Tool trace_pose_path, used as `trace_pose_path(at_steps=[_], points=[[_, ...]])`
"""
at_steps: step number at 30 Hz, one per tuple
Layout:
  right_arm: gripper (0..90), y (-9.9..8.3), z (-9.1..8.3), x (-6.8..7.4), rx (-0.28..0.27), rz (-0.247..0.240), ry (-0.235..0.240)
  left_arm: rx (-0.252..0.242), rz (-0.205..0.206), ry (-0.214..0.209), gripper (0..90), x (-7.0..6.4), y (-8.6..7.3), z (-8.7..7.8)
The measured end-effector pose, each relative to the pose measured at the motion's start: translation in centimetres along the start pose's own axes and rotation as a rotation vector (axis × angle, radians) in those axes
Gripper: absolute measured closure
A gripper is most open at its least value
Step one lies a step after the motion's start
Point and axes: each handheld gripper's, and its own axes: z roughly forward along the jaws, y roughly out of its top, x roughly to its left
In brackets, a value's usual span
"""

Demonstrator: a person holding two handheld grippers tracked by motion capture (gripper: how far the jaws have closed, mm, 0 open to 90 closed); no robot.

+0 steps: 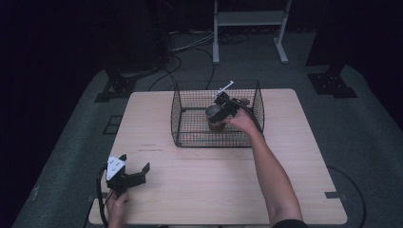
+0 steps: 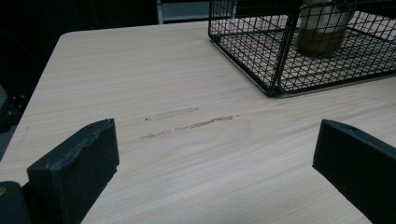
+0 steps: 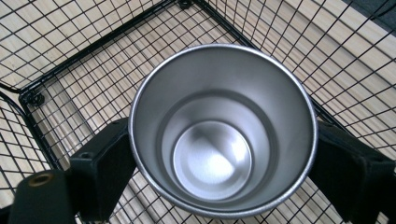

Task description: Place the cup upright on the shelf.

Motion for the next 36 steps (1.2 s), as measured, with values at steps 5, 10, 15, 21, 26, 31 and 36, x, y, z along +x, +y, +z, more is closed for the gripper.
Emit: trace_pose_path(at_steps=[5,10,15,21,26,31,36], points=[[12.7,0.0,-0.1,0.1,0.014,-0.012,0.0,0.001,-0.001,-0.001,0.0,0.0,0.0,0.0],[12.2,-0.2,-0.3,0.0,0.023,-0.021,-0.012,-0.001,0.0,-0.001,0.0,0.0,0.0,0.0],[10.3,-0.1,-1.0,-0.1,-0.009,-0.019,-0.015,-0.001,0.0,-0.002,0.0,0.0,0.0,0.0],[10.2,0.4,-2.5,-0.1,-0.065,-0.009,-0.011,0.0,-0.002,-0.002,0.0,-0.1,0.0,0.0],[10.6,0.5,-3.9,-0.1,-0.119,0.021,0.01,-0.001,-0.004,-0.001,0.0,-0.1,0.0,0.0],[12.5,0.3,-5.3,0.1,-0.15,0.039,0.032,0.0,0.002,-0.002,0.0,-0.1,0.0,-0.1],[12.5,0.1,-6.6,0.5,-0.173,0.032,0.048,0.001,-0.003,-0.001,0.0,-0.1,0.0,0.0]])
